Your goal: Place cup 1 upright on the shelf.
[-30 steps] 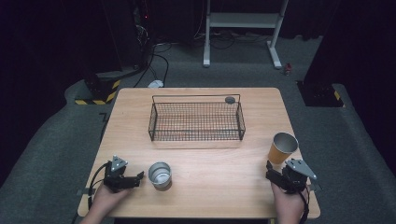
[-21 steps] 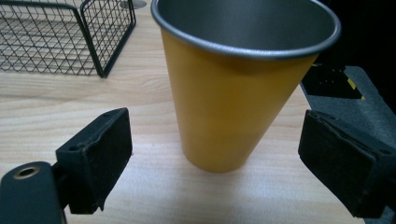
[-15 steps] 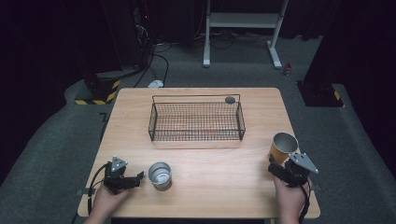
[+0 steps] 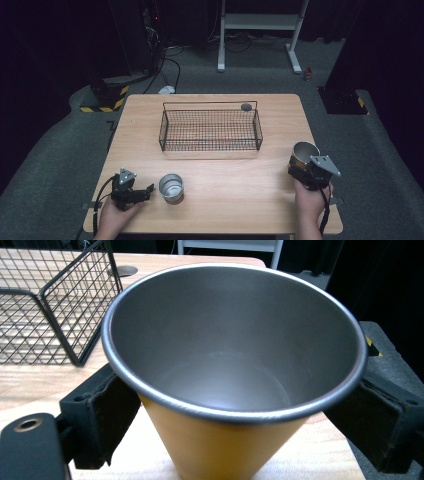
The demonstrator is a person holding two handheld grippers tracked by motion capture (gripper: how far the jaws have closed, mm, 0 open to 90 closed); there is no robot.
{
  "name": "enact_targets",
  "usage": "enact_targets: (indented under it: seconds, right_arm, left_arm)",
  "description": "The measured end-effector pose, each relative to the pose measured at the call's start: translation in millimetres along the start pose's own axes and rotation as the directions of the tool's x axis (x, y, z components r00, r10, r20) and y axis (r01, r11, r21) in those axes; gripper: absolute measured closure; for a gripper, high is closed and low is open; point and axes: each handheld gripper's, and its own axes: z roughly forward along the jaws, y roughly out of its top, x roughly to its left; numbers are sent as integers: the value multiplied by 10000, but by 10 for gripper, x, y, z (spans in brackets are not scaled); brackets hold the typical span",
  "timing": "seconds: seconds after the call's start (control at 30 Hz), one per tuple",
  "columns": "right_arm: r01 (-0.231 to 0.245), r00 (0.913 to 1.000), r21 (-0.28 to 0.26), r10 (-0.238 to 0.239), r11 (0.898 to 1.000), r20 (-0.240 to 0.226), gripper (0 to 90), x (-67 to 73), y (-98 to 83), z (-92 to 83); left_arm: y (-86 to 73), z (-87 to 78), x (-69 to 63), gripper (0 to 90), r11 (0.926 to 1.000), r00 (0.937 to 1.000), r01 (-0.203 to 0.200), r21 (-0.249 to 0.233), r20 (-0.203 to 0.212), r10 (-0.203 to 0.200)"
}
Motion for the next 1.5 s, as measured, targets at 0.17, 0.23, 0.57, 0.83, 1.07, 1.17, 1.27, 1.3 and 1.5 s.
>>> enact_targets:
  seconds: [0.17,0.23,0.57,0.83,1.07,1.17,1.27,1.3,1.5]
  right_arm:
    - [-154,9998,32,154,9999,-143,99,0,40,40]
    - [-152,9997,1,152,9999,-213,100,-4,52,45]
    - [-331,9990,-172,326,9993,-311,107,-19,64,33]
    - [-201,9993,-135,196,9997,-331,134,-13,65,26]
    - [-141,9993,-119,137,9998,-334,135,8,70,5]
    - [-126,9994,-185,120,9997,-325,135,4,73,-17]
    - [-121,9993,-205,114,9997,-359,135,36,65,-38]
    - [-53,9992,-208,44,9998,-394,135,54,65,-42]
    - [86,9975,-326,-109,9994,-703,135,121,91,-69]
  left_arm:
    - [-8,-11,-3,75,10000,10000,-73,14,6,73]
    - [-13,-12,-9,75,10000,10000,-27,-5,32,27]
    - [-13,-12,-9,74,10000,10000,-32,-5,37,32]
    - [-12,-14,-7,73,10000,10000,-78,40,48,78]
    - [-10,-10,-13,73,9999,9999,-109,3,132,109]
    - [-10,-11,-13,73,9999,9998,-141,11,140,141]
    - [-10,-11,-13,73,9999,9998,-142,9,148,142]
    - [-10,-11,-13,73,9999,9998,-142,13,157,142]
    - [-9,-10,-13,72,9999,9998,-148,11,166,148]
